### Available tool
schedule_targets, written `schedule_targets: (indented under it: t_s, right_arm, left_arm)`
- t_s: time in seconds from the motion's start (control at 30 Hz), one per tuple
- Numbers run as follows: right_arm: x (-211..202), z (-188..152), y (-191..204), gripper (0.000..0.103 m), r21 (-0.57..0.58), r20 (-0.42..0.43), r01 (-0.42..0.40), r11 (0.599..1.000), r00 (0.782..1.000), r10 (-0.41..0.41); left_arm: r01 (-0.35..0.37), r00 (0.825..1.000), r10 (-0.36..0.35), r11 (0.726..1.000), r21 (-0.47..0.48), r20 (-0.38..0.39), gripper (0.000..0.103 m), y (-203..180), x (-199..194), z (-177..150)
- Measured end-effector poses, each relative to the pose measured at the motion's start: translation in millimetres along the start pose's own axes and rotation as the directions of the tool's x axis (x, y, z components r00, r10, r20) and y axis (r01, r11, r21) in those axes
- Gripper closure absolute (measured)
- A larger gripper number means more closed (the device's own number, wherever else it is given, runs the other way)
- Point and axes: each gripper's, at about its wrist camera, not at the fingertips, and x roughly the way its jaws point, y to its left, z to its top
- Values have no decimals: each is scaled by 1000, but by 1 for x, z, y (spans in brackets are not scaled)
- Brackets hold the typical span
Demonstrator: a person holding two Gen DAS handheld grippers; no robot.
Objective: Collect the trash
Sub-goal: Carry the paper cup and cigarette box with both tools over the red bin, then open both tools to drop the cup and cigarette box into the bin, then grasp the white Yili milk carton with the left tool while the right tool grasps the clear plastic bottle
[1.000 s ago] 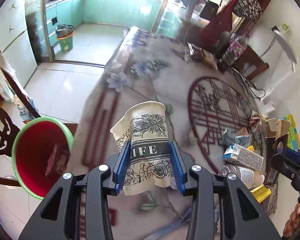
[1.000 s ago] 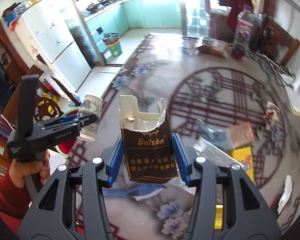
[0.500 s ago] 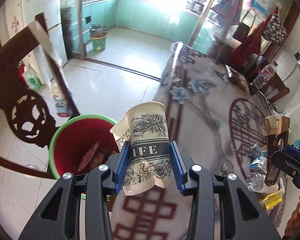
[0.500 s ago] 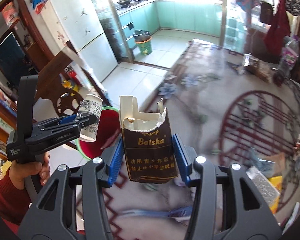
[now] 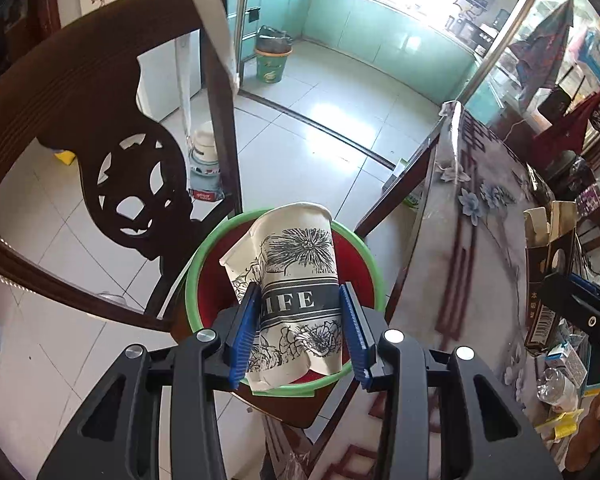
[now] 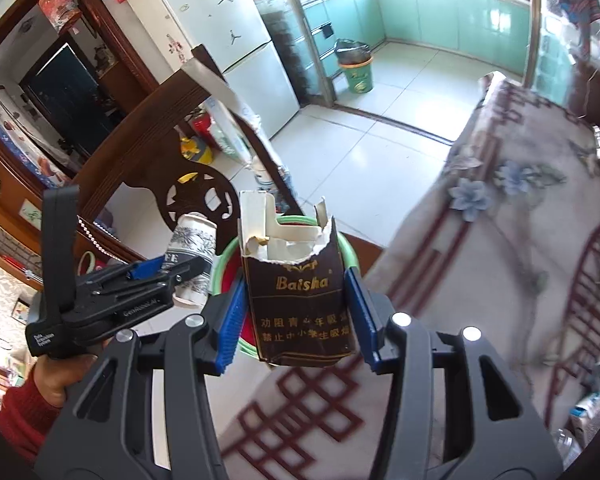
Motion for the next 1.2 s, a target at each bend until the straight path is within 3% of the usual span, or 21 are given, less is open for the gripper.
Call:
schedule_targets:
  t_s: [0.17,0.2,0.27,0.43,0.7,0.8,0.9,1.03,1.2]
  right_arm:
    - [23,4,15,53,-13,-33,-37,999,999,37]
    - [25,5,17,41,-16,-41,-43,999,998,42]
    - [27,5,19,34,-23,-39,-27,999,999,26]
    - [13,1,17,34,-26,-21,3,1000,1000,-3]
    - [-39,-31,-13,33,18,11,95,995,995,-95]
    - [-59,-48,-33,33,53,12,143,988,990,-143]
    - [-81,-66,-56,31,98,12,189,977,981,-191]
    - [-108,-94,-90,28,134,-12,270,954,963,-270]
    - [-135,-137,-146,28,59,-143,449,892,888,-437]
  left_arm:
    - [-12,1000,12,999,-42,4,62,16,9,9]
    - [-8,1000,8,999,-54,-1,54,18,12,11]
    - [4,1000,-5,998,-68,-6,48,20,16,14]
    - [19,1000,-19,1000,-23,-1,48,6,16,18]
    - [34,999,-36,992,118,13,40,-46,10,18]
    - [60,998,-62,984,169,10,39,-75,9,18]
    - [94,995,-98,971,218,9,32,-107,7,12]
    - [157,987,-156,945,288,-28,30,-155,8,-1]
    - [212,977,-198,913,349,-75,29,-204,7,-26]
